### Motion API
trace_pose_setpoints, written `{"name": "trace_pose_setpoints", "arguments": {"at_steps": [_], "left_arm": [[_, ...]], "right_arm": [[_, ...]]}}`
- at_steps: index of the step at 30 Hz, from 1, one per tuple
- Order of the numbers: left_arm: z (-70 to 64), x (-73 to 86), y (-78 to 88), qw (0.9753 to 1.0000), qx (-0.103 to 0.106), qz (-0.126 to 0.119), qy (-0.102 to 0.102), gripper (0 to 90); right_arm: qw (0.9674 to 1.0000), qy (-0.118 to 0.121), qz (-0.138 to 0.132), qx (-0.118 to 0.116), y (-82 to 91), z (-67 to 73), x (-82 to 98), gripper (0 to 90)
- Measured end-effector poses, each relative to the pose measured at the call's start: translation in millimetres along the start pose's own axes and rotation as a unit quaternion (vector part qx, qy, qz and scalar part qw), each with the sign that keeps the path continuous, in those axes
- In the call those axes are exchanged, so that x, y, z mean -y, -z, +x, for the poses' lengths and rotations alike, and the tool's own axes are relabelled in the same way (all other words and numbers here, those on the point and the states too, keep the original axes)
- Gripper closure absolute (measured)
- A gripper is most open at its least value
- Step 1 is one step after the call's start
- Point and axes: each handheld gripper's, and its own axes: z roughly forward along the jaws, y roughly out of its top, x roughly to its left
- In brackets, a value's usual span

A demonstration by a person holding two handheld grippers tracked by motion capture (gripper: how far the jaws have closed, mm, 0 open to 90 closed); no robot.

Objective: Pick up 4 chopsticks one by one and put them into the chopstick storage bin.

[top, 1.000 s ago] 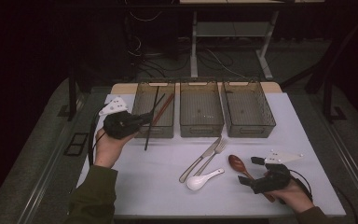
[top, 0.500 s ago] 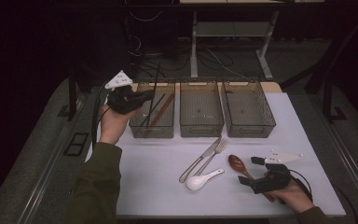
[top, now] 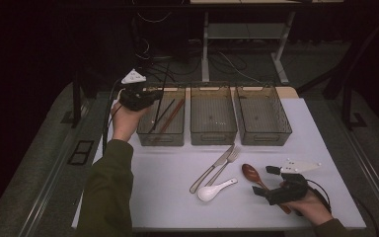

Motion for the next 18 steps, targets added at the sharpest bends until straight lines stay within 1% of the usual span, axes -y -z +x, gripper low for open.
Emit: {"name": "trace_pose_setpoints", "arguments": {"at_steps": [5, 7, 8, 10, 13, 15, 16, 18], "left_arm": [[4.1, 6.9, -7.8, 0.9996, -0.004, 0.028, 0.004, 85.2], [5.2, 10.3, -9.6, 0.9993, -0.005, 0.035, 0.008, 85.2], [6.2, 12.1, -9.9, 0.9992, -0.006, 0.040, 0.007, 85.2], [7.6, 16.5, -11.3, 0.9990, -0.007, 0.043, 0.014, 85.2], [11.8, 22.7, -11.7, 0.9982, -0.010, 0.056, 0.018, 85.2], [13.6, 26.4, -13.2, 0.9978, -0.012, 0.061, 0.024, 85.2], [15.3, 27.6, -12.9, 0.9972, -0.012, 0.070, 0.021, 85.2], [17.0, 30.2, -13.8, 0.9967, -0.014, 0.076, 0.024, 85.2]], "right_arm": [[1.0000, -0.001, 0.000, -0.001, 0.3, 0.0, 0.0, 4.0], [1.0000, 0.000, 0.000, 0.000, 0.3, -0.1, 0.0, 4.0], [1.0000, -0.001, 0.000, 0.000, 0.3, -0.1, 0.0, 4.0], [1.0000, 0.000, 0.001, 0.000, 0.0, 0.0, 0.1, 4.0], [1.0000, 0.002, 0.002, 0.000, -0.4, 0.1, 0.1, 4.0], [1.0000, 0.001, 0.002, 0.000, -0.3, 0.1, 0.1, 4.0], [1.0000, 0.002, 0.002, 0.000, -0.4, -0.1, 0.2, 4.0], [1.0000, 0.002, 0.002, 0.000, -0.5, -0.2, 0.2, 4.0]]}}
